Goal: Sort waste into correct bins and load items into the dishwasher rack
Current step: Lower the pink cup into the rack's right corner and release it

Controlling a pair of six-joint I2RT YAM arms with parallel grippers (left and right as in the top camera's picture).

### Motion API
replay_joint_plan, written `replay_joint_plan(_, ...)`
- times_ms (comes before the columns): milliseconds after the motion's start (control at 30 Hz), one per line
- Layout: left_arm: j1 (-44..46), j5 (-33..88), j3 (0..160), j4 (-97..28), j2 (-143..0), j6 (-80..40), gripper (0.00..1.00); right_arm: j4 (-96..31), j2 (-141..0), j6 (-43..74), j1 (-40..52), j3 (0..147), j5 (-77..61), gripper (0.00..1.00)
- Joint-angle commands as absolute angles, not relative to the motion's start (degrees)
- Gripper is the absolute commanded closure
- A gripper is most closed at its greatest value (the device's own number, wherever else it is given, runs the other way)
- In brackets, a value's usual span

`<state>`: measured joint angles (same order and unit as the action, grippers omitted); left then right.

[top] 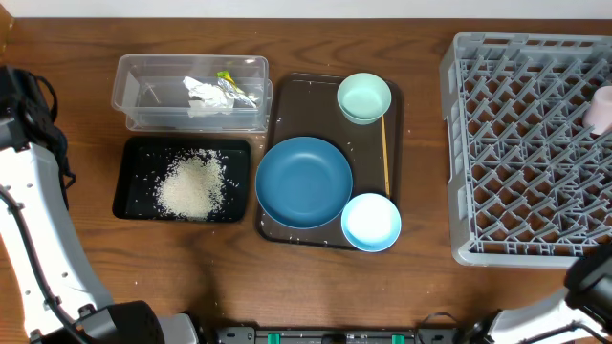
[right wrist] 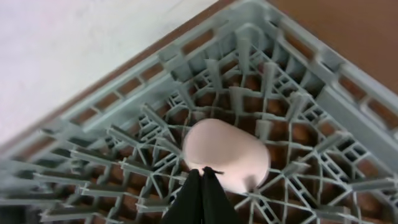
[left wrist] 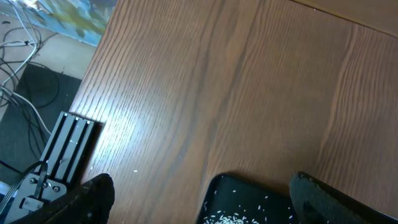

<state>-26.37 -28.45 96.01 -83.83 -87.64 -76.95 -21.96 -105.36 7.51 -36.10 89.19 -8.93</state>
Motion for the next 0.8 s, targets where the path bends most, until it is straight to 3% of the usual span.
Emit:
replay_joint_plan(0, -26.6, -28.9, 96.1, -84.2, -87.2, -77.9, 0.08, -20.3, -105.1, -2.0, -28.1, 89.6, 13.4, 0.99)
replay_joint_plan(167, -26.6, -28.9, 96.1, -84.2, -87.2, -77.9, 0.08, -9.2, -105.3, -11.9, -22.3, 89.6, 20.8, 0.99)
replay_joint_plan(400, -26.6, -28.9, 96.1, -84.2, -87.2, -77.9, 0.08, -6.9, -109.0, -5.3, -22.9, 89.6, 20.1, 0.99)
replay_joint_plan(767, -26.6, -28.9, 96.1, -84.2, -87.2, -77.9, 0.08, -3.4, -120.0, -5.2, -24.1, 89.6, 17.8, 0.99)
